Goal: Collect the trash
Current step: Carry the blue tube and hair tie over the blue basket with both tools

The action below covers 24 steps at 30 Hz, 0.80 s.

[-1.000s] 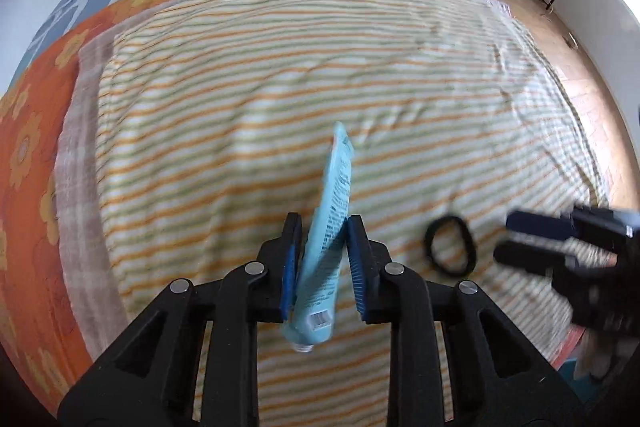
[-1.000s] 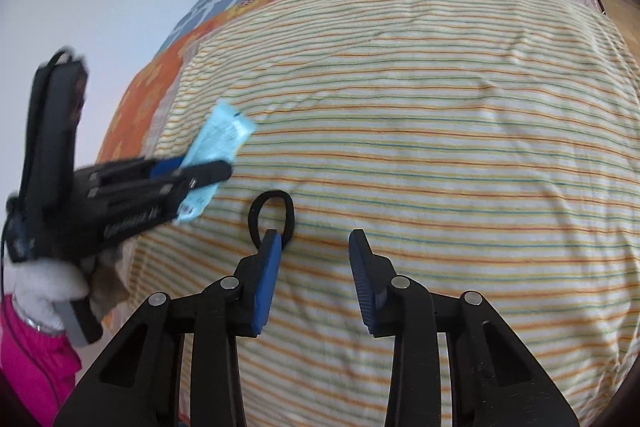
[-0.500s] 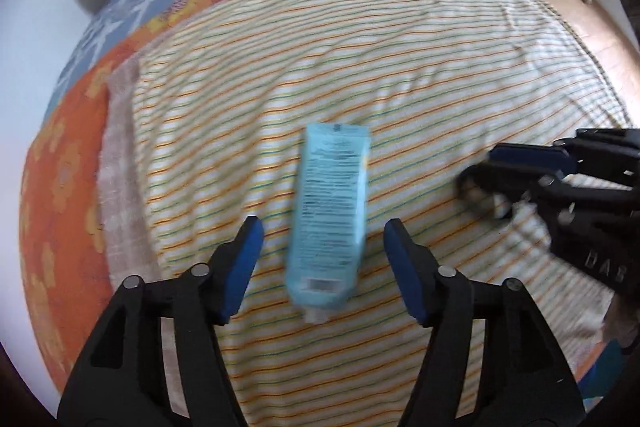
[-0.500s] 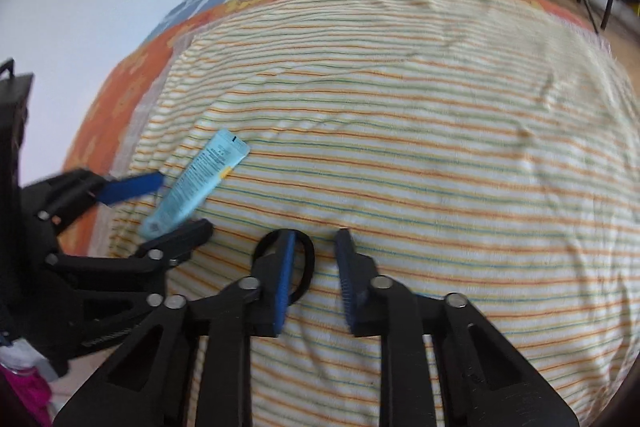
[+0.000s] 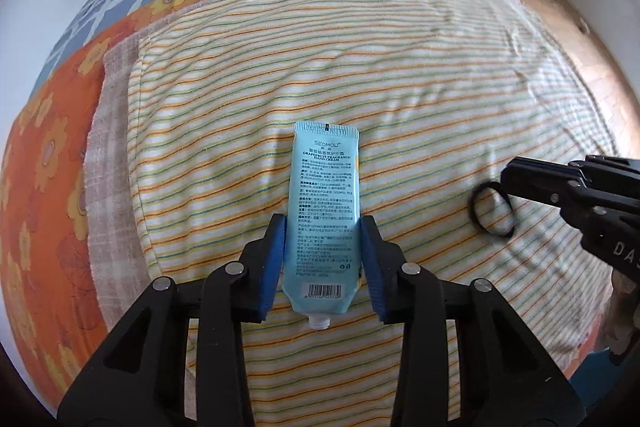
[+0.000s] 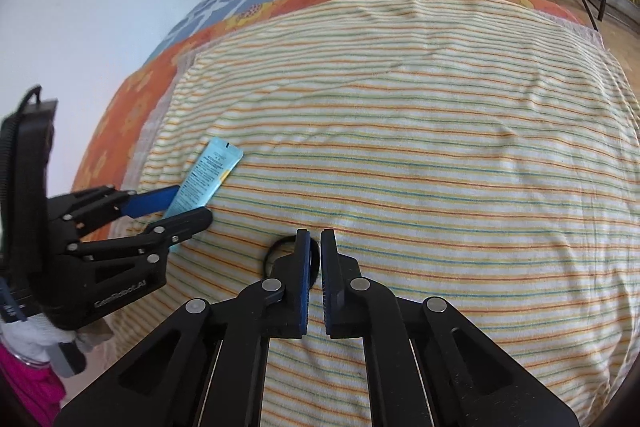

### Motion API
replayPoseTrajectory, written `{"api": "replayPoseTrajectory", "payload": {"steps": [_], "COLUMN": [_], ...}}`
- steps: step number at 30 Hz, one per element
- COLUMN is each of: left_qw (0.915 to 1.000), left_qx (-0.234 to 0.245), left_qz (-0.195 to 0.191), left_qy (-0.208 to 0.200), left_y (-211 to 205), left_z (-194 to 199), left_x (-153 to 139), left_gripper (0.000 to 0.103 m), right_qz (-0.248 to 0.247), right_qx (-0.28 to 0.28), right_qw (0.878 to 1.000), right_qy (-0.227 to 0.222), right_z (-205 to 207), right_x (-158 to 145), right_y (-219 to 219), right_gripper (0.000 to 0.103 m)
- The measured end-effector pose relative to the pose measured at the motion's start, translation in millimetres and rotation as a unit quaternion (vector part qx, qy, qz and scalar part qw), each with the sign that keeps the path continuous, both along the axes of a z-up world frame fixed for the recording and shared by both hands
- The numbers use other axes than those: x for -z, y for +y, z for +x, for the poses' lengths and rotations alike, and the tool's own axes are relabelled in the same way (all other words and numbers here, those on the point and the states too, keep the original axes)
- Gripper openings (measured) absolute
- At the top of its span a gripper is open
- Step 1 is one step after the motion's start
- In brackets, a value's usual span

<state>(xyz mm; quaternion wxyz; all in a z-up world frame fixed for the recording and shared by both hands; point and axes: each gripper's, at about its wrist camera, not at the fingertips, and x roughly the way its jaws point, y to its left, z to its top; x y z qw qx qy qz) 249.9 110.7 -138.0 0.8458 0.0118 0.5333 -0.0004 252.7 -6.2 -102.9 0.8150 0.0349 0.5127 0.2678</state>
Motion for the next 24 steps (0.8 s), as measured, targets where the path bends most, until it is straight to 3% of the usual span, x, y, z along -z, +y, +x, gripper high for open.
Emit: {"api": "replayPoseTrajectory", "payload": {"steps": [4,11,13,15,18,20,24], "left_qw": [0.9999,0.9999,0.9999,0.9999,0.9999,0.9999,0.9999], "left_qx": [-0.009,-0.007,-0.005,-0.004,-0.004,-0.007,-0.011], "left_qz": [-0.004,0.009,0.012,0.014,0.014,0.011,0.000], "left_qy": [-0.003,0.002,0.002,0.002,0.001,-0.001,-0.008], "left_y": [4.4,0.2,-1.2,-1.6,-1.0,-0.2,0.6], "left_z": [-6.8,-11.7,-12.2,-12.4,-12.4,-13.4,-20.2], "left_x": [-2.9,-0.6,0.9,1.3,1.4,0.7,-3.7], "left_gripper": [0.037,0.037,0.037,0.037,0.037,0.037,0.037], "right_qz": [0.006,-0.008,-0.020,-0.020,-0.033,-0.039,-0.025], "right_qx": [-0.011,-0.010,-0.012,-0.015,-0.021,-0.022,-0.015], "right_qw": [1.000,0.999,0.999,0.999,0.999,0.999,0.999], "right_qy": [-0.004,0.031,0.039,0.030,0.017,0.011,0.013], "right_z": [-2.3,2.4,4.2,3.4,0.8,-1.1,-2.5], "right_x": [-4.9,10.4,16.2,16.7,16.5,16.6,11.9], "right_y": [-2.7,2.3,6.9,8.5,12.1,12.1,3.0], "right_gripper": [0.004,0.004,0.011,0.011,0.010,0.005,0.003]}}
